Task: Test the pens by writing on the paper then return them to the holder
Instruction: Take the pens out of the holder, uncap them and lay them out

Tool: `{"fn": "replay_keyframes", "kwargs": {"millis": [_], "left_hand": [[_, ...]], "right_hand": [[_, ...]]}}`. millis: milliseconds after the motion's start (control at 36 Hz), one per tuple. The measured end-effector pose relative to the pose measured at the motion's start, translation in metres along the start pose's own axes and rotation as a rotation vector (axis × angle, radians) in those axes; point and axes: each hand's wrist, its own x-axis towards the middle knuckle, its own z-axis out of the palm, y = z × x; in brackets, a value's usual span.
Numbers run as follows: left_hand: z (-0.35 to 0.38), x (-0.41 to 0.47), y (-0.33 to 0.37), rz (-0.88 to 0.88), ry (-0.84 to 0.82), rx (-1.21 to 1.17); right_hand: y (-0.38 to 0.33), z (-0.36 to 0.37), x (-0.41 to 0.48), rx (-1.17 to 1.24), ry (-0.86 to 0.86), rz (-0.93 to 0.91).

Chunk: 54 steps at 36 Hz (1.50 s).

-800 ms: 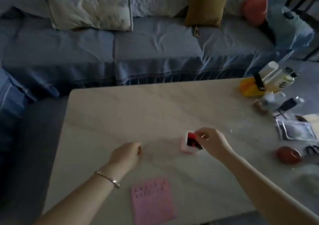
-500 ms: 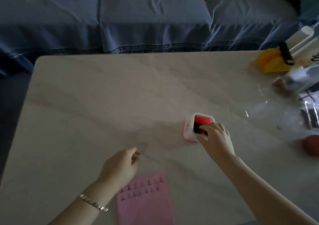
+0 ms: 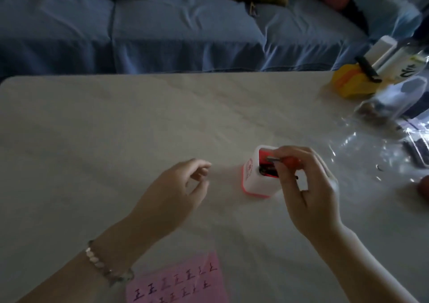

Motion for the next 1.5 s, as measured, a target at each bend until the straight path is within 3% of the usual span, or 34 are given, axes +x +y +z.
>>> {"fn": "replay_keyframes", "kwargs": {"millis": [56, 111, 222, 361, 417, 556, 694, 944, 1083, 1306, 1417, 1500], "left_hand": [[0.007, -0.002, 0.003, 0.059, -0.017, -0.031], [0.012, -0.007, 0.005, 0.1, -0.024, -0.032], [0.018, -0.025, 0.003, 0.163, -0.007, 0.056], [0.025, -0.066, 0.006, 0.202, 0.037, 0.14], [0.028, -0.085, 0.016, 0.167, 0.019, 0.122], [0.037, -0.128, 0.038, 0.143, 0.054, 0.196], [0.036, -0.159, 0.045, 0.171, 0.127, 0.338], [0.019, -0.203, 0.041, 0.137, 0.285, 0.254], [0.013, -0.208, 0.024, 0.081, 0.247, 0.283], [0.0, -0.202, 0.0, -0.036, 0.146, 0.185], [-0.003, -0.197, -0.014, -0.228, 0.182, 0.111], [-0.012, -0.196, -0.038, -0.381, 0.25, 0.024]], "right_hand": [[-0.011, 0.006, -0.004, 0.116, -0.006, -0.102], [-0.021, 0.016, -0.009, 0.252, -0.013, -0.067], [-0.041, 0.031, -0.028, 0.71, 0.02, 0.21], [-0.051, 0.033, -0.061, 0.983, 0.127, 0.513], [-0.057, 0.029, -0.075, 0.965, 0.049, 0.611], [-0.08, 0.025, -0.111, 0.712, -0.212, 0.6], [-0.108, 0.016, -0.125, 0.756, -0.244, 0.612], [-0.142, 0.025, -0.135, 0.999, -0.392, 0.596], [-0.145, 0.04, -0.14, 1.007, -0.462, 0.614], [-0.135, 0.067, -0.137, 0.983, -0.513, 0.602], [-0.122, 0.085, -0.121, 0.842, -0.525, 0.652], [-0.106, 0.098, -0.106, 0.789, -0.672, 0.75]]}}
